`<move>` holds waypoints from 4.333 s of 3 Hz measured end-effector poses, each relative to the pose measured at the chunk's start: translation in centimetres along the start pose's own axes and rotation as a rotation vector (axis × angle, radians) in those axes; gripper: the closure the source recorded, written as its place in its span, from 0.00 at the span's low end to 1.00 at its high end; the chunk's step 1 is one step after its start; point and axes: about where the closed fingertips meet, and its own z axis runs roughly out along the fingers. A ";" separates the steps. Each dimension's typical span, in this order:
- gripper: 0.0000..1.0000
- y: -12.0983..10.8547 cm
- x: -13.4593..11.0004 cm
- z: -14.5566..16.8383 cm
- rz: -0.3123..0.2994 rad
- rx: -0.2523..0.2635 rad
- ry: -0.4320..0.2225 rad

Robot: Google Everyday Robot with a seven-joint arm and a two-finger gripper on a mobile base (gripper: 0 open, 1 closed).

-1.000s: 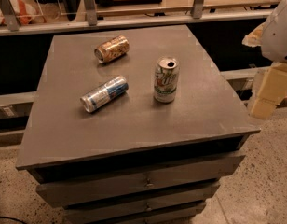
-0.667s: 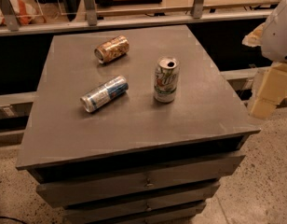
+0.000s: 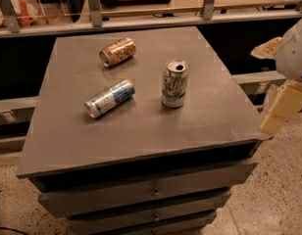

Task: Move 7up can near orange can

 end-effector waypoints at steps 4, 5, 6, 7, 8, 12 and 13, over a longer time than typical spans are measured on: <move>0.00 -1.1 2.9 1.6 0.035 0.038 -0.256; 0.00 -4.3 1.2 4.9 0.068 0.061 -0.337; 0.00 -7.6 -1.5 8.3 0.105 0.066 -0.450; 0.00 -9.9 -4.7 10.3 0.096 0.030 -0.574; 0.00 -11.6 -7.3 11.7 0.048 -0.056 -0.680; 0.00 -13.5 -10.0 15.2 -0.014 -0.340 -0.853; 0.00 -14.2 -9.1 12.6 0.008 -0.276 -0.901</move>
Offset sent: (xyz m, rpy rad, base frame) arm 0.0044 -0.0130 -0.0315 0.3209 -0.0554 0.0184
